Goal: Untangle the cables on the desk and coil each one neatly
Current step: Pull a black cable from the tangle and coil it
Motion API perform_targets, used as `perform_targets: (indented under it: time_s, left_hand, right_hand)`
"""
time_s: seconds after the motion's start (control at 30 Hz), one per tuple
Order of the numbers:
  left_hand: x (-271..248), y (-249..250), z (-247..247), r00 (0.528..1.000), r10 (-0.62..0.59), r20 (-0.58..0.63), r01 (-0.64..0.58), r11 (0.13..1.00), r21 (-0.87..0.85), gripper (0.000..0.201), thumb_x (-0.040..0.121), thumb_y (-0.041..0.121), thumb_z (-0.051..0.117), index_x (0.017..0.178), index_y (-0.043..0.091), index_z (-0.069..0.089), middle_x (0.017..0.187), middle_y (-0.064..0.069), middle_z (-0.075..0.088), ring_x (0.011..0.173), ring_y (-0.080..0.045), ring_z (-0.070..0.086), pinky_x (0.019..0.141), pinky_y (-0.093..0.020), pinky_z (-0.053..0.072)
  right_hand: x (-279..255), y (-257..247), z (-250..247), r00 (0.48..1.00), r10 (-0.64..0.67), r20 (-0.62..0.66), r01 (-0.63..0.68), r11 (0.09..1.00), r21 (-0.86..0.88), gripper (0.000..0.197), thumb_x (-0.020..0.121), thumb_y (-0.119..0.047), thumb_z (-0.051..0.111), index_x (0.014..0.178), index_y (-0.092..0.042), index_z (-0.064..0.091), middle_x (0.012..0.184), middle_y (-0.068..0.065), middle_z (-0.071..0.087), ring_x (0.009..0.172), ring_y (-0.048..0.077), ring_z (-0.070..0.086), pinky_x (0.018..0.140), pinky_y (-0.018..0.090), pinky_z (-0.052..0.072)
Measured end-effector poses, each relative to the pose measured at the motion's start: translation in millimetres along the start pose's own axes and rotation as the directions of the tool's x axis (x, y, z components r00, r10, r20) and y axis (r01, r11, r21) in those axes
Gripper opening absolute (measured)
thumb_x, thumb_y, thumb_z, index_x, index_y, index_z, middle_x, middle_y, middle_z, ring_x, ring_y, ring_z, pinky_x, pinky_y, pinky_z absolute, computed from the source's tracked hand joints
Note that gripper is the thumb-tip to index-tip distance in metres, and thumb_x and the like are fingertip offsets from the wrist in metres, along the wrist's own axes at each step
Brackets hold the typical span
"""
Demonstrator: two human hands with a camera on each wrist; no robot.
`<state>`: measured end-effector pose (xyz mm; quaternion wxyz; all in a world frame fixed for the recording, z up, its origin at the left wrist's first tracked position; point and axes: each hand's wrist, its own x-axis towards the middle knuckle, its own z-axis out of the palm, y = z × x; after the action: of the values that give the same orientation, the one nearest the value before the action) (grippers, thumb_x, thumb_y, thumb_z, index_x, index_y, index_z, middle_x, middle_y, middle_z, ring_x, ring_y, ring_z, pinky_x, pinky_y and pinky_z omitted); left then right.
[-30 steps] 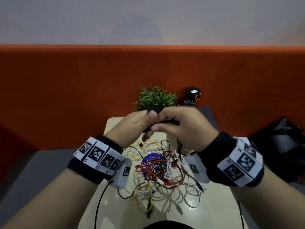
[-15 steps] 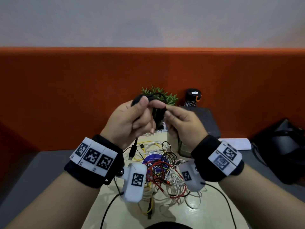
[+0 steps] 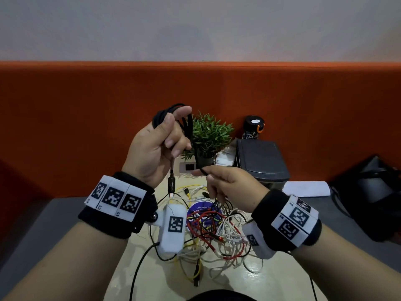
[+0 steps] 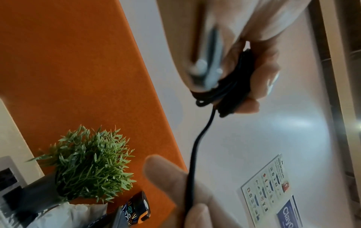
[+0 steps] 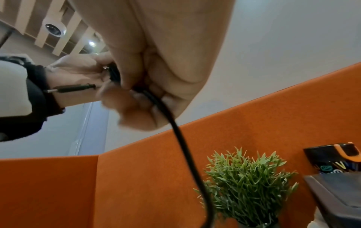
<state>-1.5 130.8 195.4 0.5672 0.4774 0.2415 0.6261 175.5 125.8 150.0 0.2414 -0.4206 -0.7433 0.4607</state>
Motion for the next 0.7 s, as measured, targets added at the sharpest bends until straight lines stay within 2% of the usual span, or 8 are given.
perform_targets:
  time_s: [0.13, 0.2, 0.3, 0.4, 0.47, 0.53, 0.6, 0.7]
  left_hand:
    - [0, -9, 4, 1.0, 0.019, -0.004, -0.018, 0.995, 0.101, 0.04, 0.089, 0.029, 0.042, 0.122, 0.008, 0.052, 0.062, 0.001, 0.058, 0.062, -0.016, 0.059, 0.074, -0.025, 0.051]
    - [0, -15, 4, 1.0, 0.02, 0.023, -0.025, 0.964, 0.263, 0.039, 0.09, 0.029, 0.043, 0.124, 0.013, 0.051, 0.072, -0.003, 0.066, 0.077, -0.019, 0.065, 0.083, -0.025, 0.05]
    - [-3, -21, 2, 0.995, -0.029, 0.092, -0.031, 0.807, 0.59, 0.028, 0.094, 0.029, 0.044, 0.119, 0.023, 0.055, 0.077, -0.007, 0.069, 0.08, -0.016, 0.067, 0.079, -0.019, 0.048]
    - [-11, -25, 1, 0.969, -0.118, 0.217, -0.09, 0.648, 0.756, 0.036, 0.083, 0.066, 0.041, 0.089, 0.038, 0.061, 0.084, -0.013, 0.069, 0.08, -0.022, 0.066, 0.068, -0.03, 0.05]
    - [-14, -27, 2, 0.931, -0.218, 0.294, -0.116, 0.586, 0.802, 0.054, 0.072, 0.081, 0.043, 0.085, 0.031, 0.061, 0.073, -0.001, 0.065, 0.067, -0.017, 0.062, 0.063, -0.032, 0.048]
    - [-15, -27, 4, 0.9, -0.3, 0.315, -0.142, 0.482, 0.865, 0.047, 0.071, 0.067, 0.064, 0.088, 0.023, 0.062, 0.071, 0.006, 0.06, 0.065, -0.009, 0.056, 0.062, -0.03, 0.043]
    - [-15, -30, 6, 0.899, -0.339, 0.276, -0.135, 0.385, 0.913, 0.025, 0.079, 0.044, 0.07, 0.083, 0.02, 0.063, 0.063, 0.009, 0.053, 0.061, -0.008, 0.05, 0.059, -0.029, 0.037]
    - [-18, -30, 7, 0.905, -0.39, 0.173, 0.005, 0.415, 0.91, 0.028, 0.09, 0.039, 0.058, 0.07, 0.021, 0.067, 0.052, 0.007, 0.049, 0.052, -0.013, 0.048, 0.055, -0.03, 0.039]
  right_hand:
    - [-4, -5, 0, 0.998, -0.049, 0.051, 0.059, 0.976, -0.21, 0.031, 0.101, -0.02, 0.039, 0.126, -0.029, 0.056, 0.064, -0.006, 0.05, 0.053, 0.004, 0.041, 0.058, 0.023, 0.036]
    - [-7, -9, 3, 0.996, -0.072, 0.06, 0.086, 0.958, -0.272, 0.032, 0.1, -0.024, 0.043, 0.13, -0.023, 0.054, 0.062, -0.017, 0.046, 0.055, -0.005, 0.046, 0.058, 0.011, 0.034]
    - [-13, -19, -5, 0.992, -0.114, 0.062, 0.127, 0.951, -0.283, 0.03, 0.098, -0.026, 0.048, 0.126, -0.024, 0.058, 0.076, -0.025, 0.052, 0.07, -0.019, 0.049, 0.065, 0.003, 0.037]
    - [-16, -30, -19, 0.985, -0.169, 0.043, 0.173, 0.927, -0.332, 0.019, 0.098, -0.022, 0.048, 0.11, -0.022, 0.063, 0.085, -0.026, 0.055, 0.082, -0.01, 0.052, 0.07, 0.008, 0.038]
    - [-17, -34, -25, 0.967, -0.248, 0.052, 0.243, 0.852, -0.463, 0.017, 0.098, -0.02, 0.046, 0.1, -0.018, 0.063, 0.083, -0.025, 0.048, 0.082, -0.003, 0.046, 0.069, 0.017, 0.035]
    - [-17, -33, -30, 0.954, -0.293, 0.064, 0.277, 0.783, -0.556, 0.014, 0.097, -0.019, 0.046, 0.096, -0.018, 0.06, 0.083, -0.018, 0.043, 0.082, 0.004, 0.043, 0.069, 0.024, 0.033]
    - [-17, -30, -34, 0.945, -0.322, 0.054, 0.287, 0.739, -0.61, 0.012, 0.097, -0.018, 0.046, 0.095, -0.019, 0.058, 0.088, -0.011, 0.047, 0.084, 0.013, 0.047, 0.071, 0.029, 0.036]
    - [-18, -22, -35, 0.88, -0.475, 0.0, 0.317, 0.587, -0.744, 0.019, 0.093, -0.025, 0.045, 0.092, -0.017, 0.063, 0.087, -0.002, 0.057, 0.083, 0.02, 0.051, 0.074, 0.026, 0.026]
